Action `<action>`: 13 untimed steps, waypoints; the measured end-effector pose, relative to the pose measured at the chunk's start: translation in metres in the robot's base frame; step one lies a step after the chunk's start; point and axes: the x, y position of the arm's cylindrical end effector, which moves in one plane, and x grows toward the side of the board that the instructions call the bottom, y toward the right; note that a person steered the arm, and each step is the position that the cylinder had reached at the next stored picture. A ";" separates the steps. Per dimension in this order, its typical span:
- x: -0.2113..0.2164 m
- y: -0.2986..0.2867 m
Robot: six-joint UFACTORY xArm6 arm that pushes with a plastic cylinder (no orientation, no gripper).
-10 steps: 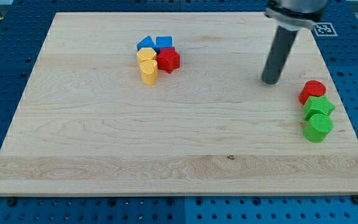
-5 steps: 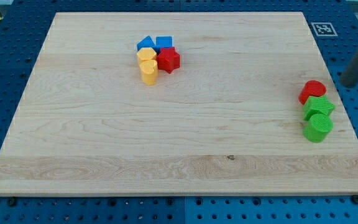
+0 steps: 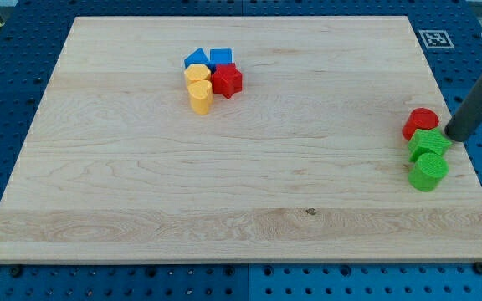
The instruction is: Move green star towards center
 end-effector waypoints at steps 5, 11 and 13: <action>0.027 -0.064; -0.024 -0.091; -0.010 -0.152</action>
